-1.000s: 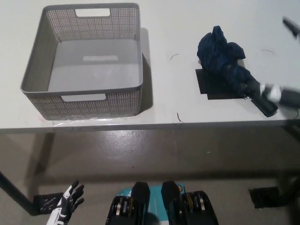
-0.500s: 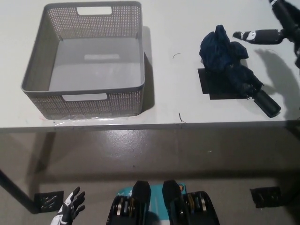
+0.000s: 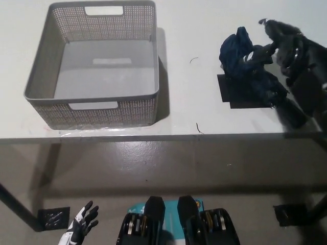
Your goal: Use the right hand to pick up a umbrella on the right side and place it into a container on the lft side
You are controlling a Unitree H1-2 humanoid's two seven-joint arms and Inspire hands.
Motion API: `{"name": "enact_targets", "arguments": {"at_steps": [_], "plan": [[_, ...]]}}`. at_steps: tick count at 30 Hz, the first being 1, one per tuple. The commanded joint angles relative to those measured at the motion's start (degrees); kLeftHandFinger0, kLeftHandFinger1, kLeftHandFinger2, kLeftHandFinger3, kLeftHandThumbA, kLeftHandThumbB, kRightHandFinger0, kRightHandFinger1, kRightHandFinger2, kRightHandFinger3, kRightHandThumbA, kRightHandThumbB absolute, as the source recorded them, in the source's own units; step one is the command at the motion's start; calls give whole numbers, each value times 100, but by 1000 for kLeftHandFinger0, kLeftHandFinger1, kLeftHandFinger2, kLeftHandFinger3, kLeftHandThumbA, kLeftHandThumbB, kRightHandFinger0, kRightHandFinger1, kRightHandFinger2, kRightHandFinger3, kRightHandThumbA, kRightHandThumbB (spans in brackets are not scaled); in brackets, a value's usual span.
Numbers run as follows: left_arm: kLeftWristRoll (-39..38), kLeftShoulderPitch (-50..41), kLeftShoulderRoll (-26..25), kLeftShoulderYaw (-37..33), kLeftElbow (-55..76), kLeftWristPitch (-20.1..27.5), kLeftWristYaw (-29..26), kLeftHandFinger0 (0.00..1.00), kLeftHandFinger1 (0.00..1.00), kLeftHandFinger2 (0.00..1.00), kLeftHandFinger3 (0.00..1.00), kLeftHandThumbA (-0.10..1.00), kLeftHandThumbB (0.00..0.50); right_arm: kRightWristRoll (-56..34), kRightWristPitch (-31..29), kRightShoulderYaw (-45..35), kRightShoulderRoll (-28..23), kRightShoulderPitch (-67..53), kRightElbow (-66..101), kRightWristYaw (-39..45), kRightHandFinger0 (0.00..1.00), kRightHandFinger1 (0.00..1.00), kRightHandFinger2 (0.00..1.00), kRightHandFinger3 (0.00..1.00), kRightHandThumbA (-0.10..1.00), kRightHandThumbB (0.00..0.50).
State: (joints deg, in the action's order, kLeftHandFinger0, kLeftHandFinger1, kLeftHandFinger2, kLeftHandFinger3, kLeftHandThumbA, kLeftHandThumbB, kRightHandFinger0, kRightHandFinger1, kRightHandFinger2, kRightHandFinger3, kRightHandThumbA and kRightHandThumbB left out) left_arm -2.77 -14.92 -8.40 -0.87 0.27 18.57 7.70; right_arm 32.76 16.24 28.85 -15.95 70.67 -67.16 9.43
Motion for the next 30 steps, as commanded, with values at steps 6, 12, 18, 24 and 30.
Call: {"name": "enact_targets", "arguments": {"at_steps": [6, 12, 18, 24, 30], "plan": [[-69, 98, -139, 43, 274, 179, 69, 1000, 1000, 1000, 1000, 1000, 69, 153, -90, 209, 400, 296, -770, -562, 1000, 1000, 1000, 1000, 1000, 443], [-3, 52, -205, 76, 253, 290, 62, 1000, 1000, 1000, 1000, 1000, 63, 200, -48, 324, 622, -171, -1223, -571, 1000, 1000, 1000, 1000, 995, 455], [-35, 148, -182, 100, 236, 300, 40, 1000, 1000, 1000, 1000, 1000, 89, 57, 87, 160, 462, -566, -1443, -457, 1000, 1000, 1000, 1000, 931, 374], [-27, 113, -174, 117, 258, 294, 37, 1000, 1000, 1000, 1000, 1000, 83, 219, -108, 353, 216, -885, -1480, -899, 534, 622, 726, 997, 145, 301], [-188, -20, -170, 111, 286, 221, 110, 1000, 1000, 1000, 1000, 1000, 84, -153, -935, -138, 187, -1045, -1301, -2273, 235, 330, 447, 768, -100, 212]]}}
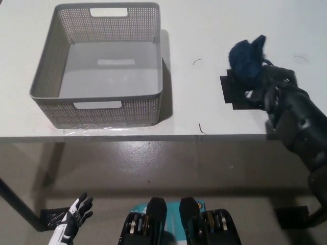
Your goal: Use the right hand to pick up a umbrella on the right side and place it into a container on the lft side
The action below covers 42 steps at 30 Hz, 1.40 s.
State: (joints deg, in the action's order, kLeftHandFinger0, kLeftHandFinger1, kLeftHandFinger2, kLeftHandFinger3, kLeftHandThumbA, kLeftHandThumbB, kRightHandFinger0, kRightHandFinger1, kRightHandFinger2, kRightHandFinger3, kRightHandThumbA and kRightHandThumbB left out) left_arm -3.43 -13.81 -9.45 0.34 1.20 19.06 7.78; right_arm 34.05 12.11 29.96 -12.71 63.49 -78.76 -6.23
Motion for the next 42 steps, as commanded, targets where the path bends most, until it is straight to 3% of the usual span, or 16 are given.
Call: {"name": "enact_targets", "arguments": {"at_steps": [1, 3, 4, 6, 7, 8, 12, 15, 19, 22, 23, 24, 25, 26, 33, 42], "plan": [[-126, -165, -61, -30, 162, 222, 121, 1000, 1000, 1000, 1000, 1000, 75, -318, -699, -336, -139, -356, -106, -835, 156, 243, 348, 721, -100, 211], [-145, -183, -35, -53, 106, 240, 129, 1000, 1000, 1000, 1000, 1000, 81, -367, -1053, -476, -137, -358, -42, -1096, 6, 30, 157, 362, -100, 193], [-120, -177, -17, -48, 86, 250, 103, 1000, 1000, 1000, 1000, 1000, 88, -394, -1210, -545, -114, -316, -10, -1163, 0, 1, 73, 285, -100, 187], [-135, -189, -1, -30, 106, 223, 78, 1000, 1000, 1000, 1000, 1000, 90, -403, -1341, -615, -22, -192, 32, -1242, 0, 4, 83, 309, -100, 188], [-131, -199, 0, -28, 154, 187, 70, 1000, 1000, 1000, 1000, 1000, 98, -417, -1424, -655, 32, -110, 60, -1291, 0, 0, 100, 242, -100, 193], [-116, -195, 3, -28, 159, 191, 63, 1000, 1000, 1000, 1000, 1000, 99, -429, -1493, -686, 61, -48, 73, -1296, 0, 35, 251, 314, -100, 193], [-31, -222, 6, -32, 159, 216, 38, 1000, 1000, 1000, 1000, 1000, 104, -597, -1691, -908, 228, 265, 301, -1201, 0, 122, 610, 566, -100, 205], [-182, -200, -3, -27, 118, 208, 93, 1000, 1000, 1000, 1000, 1000, 93, -726, -1903, -1094, 408, 614, 681, -1181, 0, 219, 731, 688, -100, 193], [-78, -230, 42, -47, 129, 245, 45, 1000, 1000, 1000, 1000, 1000, 83, -782, -1764, -1182, 612, 986, 1178, -908, 0, 287, 779, 742, -100, 179], [-106, -249, 86, -58, 176, 181, 40, 1000, 1000, 1000, 1000, 1000, 89, -804, -1486, -1228, 889, 1206, 1973, -703, 0, 330, 753, 776, -100, 217], [-60, -253, 93, -51, 183, 223, 22, 1000, 1000, 1000, 1000, 1000, 87, -848, -1470, -1255, 982, 1255, 2184, -608, 7, 382, 798, 791, -100, 187], [-3, -252, 89, -48, 184, 260, 9, 1000, 1000, 1000, 1000, 1000, 78, -795, -1394, -1230, 1052, 1283, 2350, -626, 0, 322, 733, 764, -100, 213], [102, -249, 88, -45, 198, 299, -20, 1000, 1000, 1000, 1000, 1000, 69, -661, -1276, -1157, 1139, 1331, 2563, -676, 136, 306, 647, 684, -100, 223], [122, -239, 112, -40, 204, 317, -41, 1000, 1000, 1000, 1000, 1000, 70, -609, -1051, -1142, 1307, 1424, 2839, -641, 5, 185, 583, 645, -100, 196], [-271, -264, 77, -96, 243, 124, 161, 1000, 1000, 1000, 1000, 1000, 78, -700, -820, -1176, 2048, 1855, 3290, -441, 0, 161, 664, 657, -100, 199], [-40, -261, 119, -162, 194, 216, 91, 1000, 1000, 1000, 1000, 1000, 73, -604, -693, -1061, 2902, 2468, 2554, -500, 0, 85, 633, 618, -100, 231]]}}
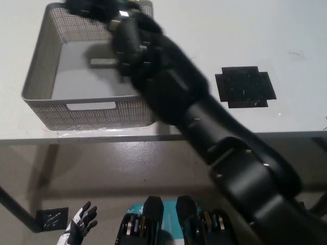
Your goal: Use the right hand to pick up a umbrella on the right side and place it into a container on the lft side
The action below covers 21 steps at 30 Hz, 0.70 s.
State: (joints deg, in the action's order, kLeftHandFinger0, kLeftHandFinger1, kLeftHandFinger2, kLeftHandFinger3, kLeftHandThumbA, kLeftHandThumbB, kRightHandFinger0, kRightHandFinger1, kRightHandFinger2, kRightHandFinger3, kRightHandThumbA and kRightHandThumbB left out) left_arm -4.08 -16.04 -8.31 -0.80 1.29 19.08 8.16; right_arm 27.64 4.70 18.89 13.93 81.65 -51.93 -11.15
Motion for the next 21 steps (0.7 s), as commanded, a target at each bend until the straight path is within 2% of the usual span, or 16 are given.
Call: {"name": "enact_targets", "arguments": {"at_steps": [1, 3, 5, 7, 8, 9, 10, 11, 12, 13, 15, 16, 17, 18, 19, 21], "plan": [[17, -29, 2, -64, 188, 199, 64, 1000, 1000, 1000, 1000, 1000, 75, 53, -9, 64, 272, 675, -231, -47, 0, 90, 654, 629, -100, 234], [74, -23, -18, -89, 203, 225, 65, 1000, 1000, 1000, 1000, 1000, 67, 43, -94, 87, 374, 748, -629, -128, 0, 131, 694, 656, -100, 243], [1, -34, -40, -119, 261, 157, 103, 1000, 1000, 1000, 1000, 1000, 53, 45, -181, 123, 417, 785, -1020, -190, 0, 131, 690, 668, -100, 239], [-18, -43, -72, -148, 300, 123, 131, 1000, 1000, 1000, 1000, 1000, 51, 89, -258, 191, 425, 793, -1333, -302, 0, 129, 659, 611, -100, 239], [-44, -56, -70, -159, 335, 81, 139, 1000, 1000, 1000, 1000, 1000, 59, 113, -306, 231, 425, 771, -1495, -364, 0, 94, 628, 586, -100, 241], [-13, -34, -71, -156, 342, 79, 126, 1000, 1000, 1000, 1000, 1000, 52, 148, -264, 287, 432, 766, -1730, -428, 0, 87, 628, 591, -100, 246], [39, -24, -65, -148, 335, 126, 103, 1000, 1000, 1000, 1000, 1000, 35, 156, -289, 315, 426, 747, -1833, -451, 0, 111, 632, 594, -100, 252], [116, -13, -71, -140, 322, 218, 81, 1000, 1000, 1000, 1000, 1000, 26, 191, -306, 395, 403, 709, -2021, -483, 1, 144, 596, 541, -100, 255], [153, -16, -76, -136, 326, 231, 72, 1000, 1000, 1000, 1000, 1000, 23, 231, -252, 448, 388, 681, -2109, -491, 28, 202, 663, 627, -100, 261], [228, -27, -82, -133, 352, 222, 52, 1000, 1000, 1000, 1000, 1000, 23, 329, -190, 579, 344, 583, -2303, -612, 3, 111, 472, 531, -100, 281], [260, -42, -92, -140, 382, 210, 58, 1000, 1000, 1000, 1000, 1000, 35, 357, -200, 686, 281, 465, -2418, -710, 0, 12, 320, 520, -100, 278], [192, -52, -109, -150, 401, 200, 100, 1000, 1000, 1000, 1000, 1000, 46, 346, 192, 760, 228, 472, -2591, -201, 211, 357, 776, 1000, 134, 271], [181, -62, -118, -153, 409, 195, 112, 1000, 1000, 1000, 1000, 1000, 48, 328, 285, 777, 221, 477, -2625, -109, 257, 418, 898, 1000, 203, 268], [144, -68, -127, -161, 426, 152, 134, 1000, 1000, 1000, 1000, 1000, 59, 312, 468, 801, 166, 453, -2678, 70, 617, 991, 1000, 1000, 415, 380], [151, -68, -131, -167, 433, 158, 140, 1000, 1000, 1000, 1000, 1000, 59, 302, 476, 821, 119, 410, -2705, 130, 788, 1000, 1000, 1000, 489, 391], [182, -68, -149, -173, 427, 187, 145, 1000, 1000, 1000, 1000, 1000, 39, 295, 455, 854, 31, 316, -2711, 113, 1000, 1000, 1000, 1000, 560, 408]]}}
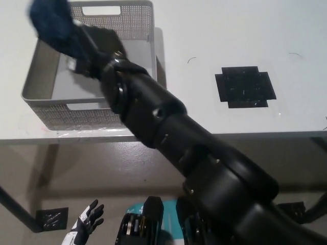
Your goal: Use the right hand to pick up a umbrella on the right side and place it into a container on the lft side
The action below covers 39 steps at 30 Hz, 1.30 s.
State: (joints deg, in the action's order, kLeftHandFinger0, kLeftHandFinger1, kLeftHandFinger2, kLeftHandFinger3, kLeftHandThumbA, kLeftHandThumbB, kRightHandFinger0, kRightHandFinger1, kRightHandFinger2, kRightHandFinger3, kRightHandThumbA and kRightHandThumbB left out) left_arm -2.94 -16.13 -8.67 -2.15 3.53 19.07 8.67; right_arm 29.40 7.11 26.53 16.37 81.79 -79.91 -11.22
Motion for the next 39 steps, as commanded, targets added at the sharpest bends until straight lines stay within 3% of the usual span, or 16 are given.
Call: {"name": "enact_targets", "arguments": {"at_steps": [1, 5, 10, 15, 17, 20, 22, 25, 26, 28, 32, 33, 37, 39], "plan": [[91, -49, -117, -45, 218, 157, 94, 1000, 1000, 1000, 1000, 1000, 30, 123, 228, 107, -273, 250, 102, 69, 1000, 1000, 1000, 1000, 586, 383], [132, -6, -117, -68, 229, 125, 101, 1000, 1000, 1000, 1000, 1000, 22, 140, 362, 191, -384, 207, 97, 167, 1000, 1000, 1000, 1000, 696, 369], [120, 12, -102, -89, 226, 115, 111, 1000, 1000, 1000, 1000, 1000, 17, 170, 411, 307, -470, 201, 144, 290, 1000, 1000, 1000, 1000, 860, 396], [173, 88, -78, -81, 224, 122, 76, 1000, 1000, 1000, 1000, 1000, 11, -67, 123, 69, -656, 315, 576, 372, 1000, 1000, 1000, 1000, 904, 369], [160, 118, -93, -86, 241, 89, 95, 1000, 1000, 1000, 1000, 1000, 26, -205, -51, -131, -821, 274, 1034, 361, 1000, 1000, 1000, 1000, 978, 380], [161, 130, -150, -89, 288, -26, 133, 1000, 1000, 1000, 1000, 1000, 37, -677, -287, -713, -1185, -136, 2557, 596, 1000, 1000, 1000, 1000, 1000, 381], [167, 109, -208, -44, 289, -15, 132, 1000, 1000, 1000, 1000, 1000, 19, -1113, -269, -1099, -1368, -638, 3916, 940, 1000, 1000, 1000, 1000, 1000, 366], [89, 118, -261, -15, 226, 65, 170, 1000, 1000, 1000, 1000, 1000, 2, -1610, 223, -1531, -1609, -1577, 6328, 1288, 1000, 1000, 1000, 1000, 1000, 342], [56, 127, -271, -18, 215, 61, 190, 1000, 1000, 1000, 1000, 1000, 0, -1769, 265, -1645, -1685, -1866, 6959, 1334, 1000, 1000, 1000, 1000, 1000, 356], [-34, 124, -284, -17, 203, 27, 227, 1000, 1000, 1000, 1000, 1000, 16, -2037, 452, -1870, -1774, -2533, 8242, 1356, 1000, 1000, 1000, 1000, 1000, 347], [48, 75, -285, 9, 131, 80, 184, 1000, 1000, 1000, 1000, 1000, 13, -2283, 750, -2070, -1985, -3774, 10051, 1371, 1000, 1000, 1000, 1000, 1000, 330], [64, 58, -289, 14, 107, 100, 178, 1000, 1000, 1000, 1000, 1000, 12, -2401, 761, -2144, -1993, -4199, 10465, 1306, 1000, 1000, 1000, 1000, 1000, 350], [8, -11, -275, 26, 81, 77, 180, 1000, 1000, 1000, 1000, 1000, 11, -2896, 476, -2245, -2188, -5353, 11298, 1223, 1000, 1000, 1000, 1000, 1000, 312], [15, 37, -265, 65, -7, 119, 141, 1000, 1000, 1000, 1000, 1000, 21, -3194, 14, -2285, -2343, -6106, 11639, 1081, 1000, 1000, 1000, 1000, 1000, 288]]}}
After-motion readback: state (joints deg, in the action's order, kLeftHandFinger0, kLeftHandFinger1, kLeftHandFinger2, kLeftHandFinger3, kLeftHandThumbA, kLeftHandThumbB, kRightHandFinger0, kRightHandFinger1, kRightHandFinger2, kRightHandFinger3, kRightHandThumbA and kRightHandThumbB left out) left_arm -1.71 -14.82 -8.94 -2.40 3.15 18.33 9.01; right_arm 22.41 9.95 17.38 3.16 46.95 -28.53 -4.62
